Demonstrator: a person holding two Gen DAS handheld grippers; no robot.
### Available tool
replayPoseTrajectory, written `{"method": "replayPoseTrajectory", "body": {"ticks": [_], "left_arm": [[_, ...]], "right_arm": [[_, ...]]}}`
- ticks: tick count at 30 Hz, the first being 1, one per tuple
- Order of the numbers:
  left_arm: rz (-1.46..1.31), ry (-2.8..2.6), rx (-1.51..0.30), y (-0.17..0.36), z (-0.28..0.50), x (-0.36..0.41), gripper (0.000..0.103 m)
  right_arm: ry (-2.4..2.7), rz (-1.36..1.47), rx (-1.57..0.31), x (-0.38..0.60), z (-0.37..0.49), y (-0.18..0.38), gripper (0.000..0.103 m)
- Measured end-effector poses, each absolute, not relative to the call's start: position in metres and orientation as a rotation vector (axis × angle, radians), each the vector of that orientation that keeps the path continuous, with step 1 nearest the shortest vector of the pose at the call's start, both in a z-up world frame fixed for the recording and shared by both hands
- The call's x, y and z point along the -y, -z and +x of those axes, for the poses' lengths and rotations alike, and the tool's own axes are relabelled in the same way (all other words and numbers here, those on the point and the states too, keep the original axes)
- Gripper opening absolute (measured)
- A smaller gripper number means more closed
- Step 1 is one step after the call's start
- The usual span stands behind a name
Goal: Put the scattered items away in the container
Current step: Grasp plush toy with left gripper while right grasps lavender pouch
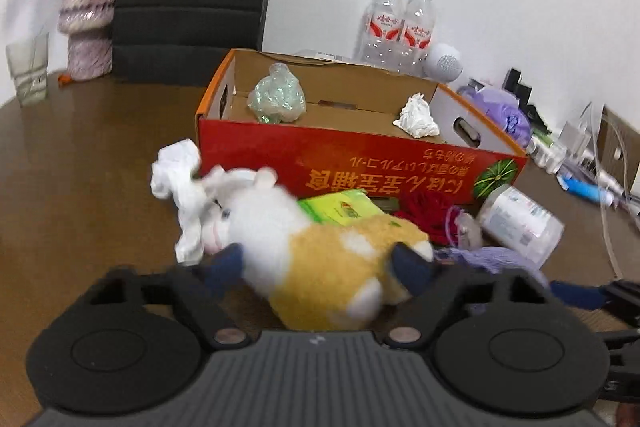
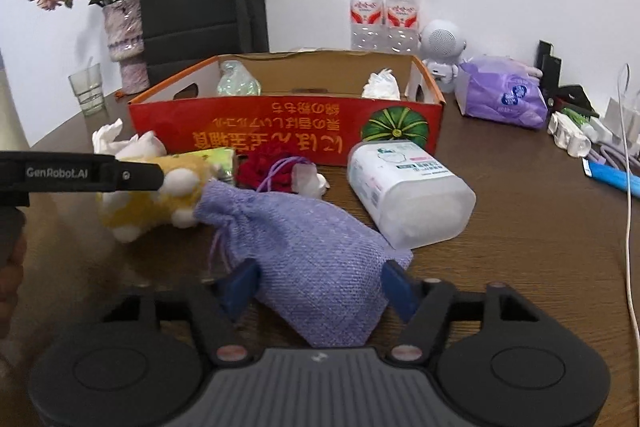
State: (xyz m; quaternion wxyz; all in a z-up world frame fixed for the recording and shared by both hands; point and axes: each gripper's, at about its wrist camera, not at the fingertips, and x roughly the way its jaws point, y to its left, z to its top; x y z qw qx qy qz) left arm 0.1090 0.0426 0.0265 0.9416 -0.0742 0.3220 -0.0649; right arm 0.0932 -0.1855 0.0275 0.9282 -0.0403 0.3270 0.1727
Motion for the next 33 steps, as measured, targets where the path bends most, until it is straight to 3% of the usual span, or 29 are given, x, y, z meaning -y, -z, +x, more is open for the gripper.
{"method": "replayPoseTrajectory", "body": {"ticks": [3, 10, 16, 19, 21, 23, 29, 30, 31, 32, 33], "left_arm": [[-0.144, 0.142, -0.667, -0.026, 0.093, -0.046, 0.047], [-0.088, 0.127, -0.652, -0.028, 0.036, -0.050, 0.044], [0.033, 0.312, -0.690, -0.038, -0.017, -0.074, 0.045], [0.157, 0.129, -0.640, -0.048, -0.033, -0.087, 0.063], [0.172, 0.016, -0.599, -0.057, -0.040, -0.093, 0.088], [0.102, -0.021, -0.564, -0.062, -0.047, -0.094, 0.100], [-0.002, -0.099, -0.579, -0.036, -0.030, -0.059, 0.103], [0.013, -0.121, -0.601, -0.030, -0.024, -0.054, 0.101], [0.012, -0.126, -0.615, -0.026, -0.022, -0.052, 0.096], [0.000, -0.125, -0.626, -0.024, -0.020, -0.053, 0.075], [-0.017, -0.129, -0.636, -0.022, -0.020, -0.056, 0.057]], "right_arm": [[-0.362, -0.114, -0.662, 0.183, 0.087, -0.027, 0.048], [-0.385, -0.138, -0.667, 0.193, 0.054, -0.034, 0.035], [-0.379, -0.150, -0.686, 0.215, 0.015, -0.037, 0.036], [-0.433, -0.094, -0.693, 0.225, 0.001, -0.047, 0.038], [-0.460, -0.043, -0.658, 0.230, -0.006, -0.056, 0.039], [-0.451, -0.015, -0.626, 0.233, -0.007, -0.062, 0.044], [-0.391, -0.034, -0.683, 0.226, 0.017, -0.049, 0.048], [-0.400, -0.053, -0.679, 0.222, 0.016, -0.048, 0.053], [-0.417, -0.073, -0.670, 0.218, 0.013, -0.048, 0.065], [-0.437, -0.093, -0.657, 0.214, 0.009, -0.048, 0.077], [-0.458, -0.121, -0.638, 0.209, 0.005, -0.049, 0.079]]}}
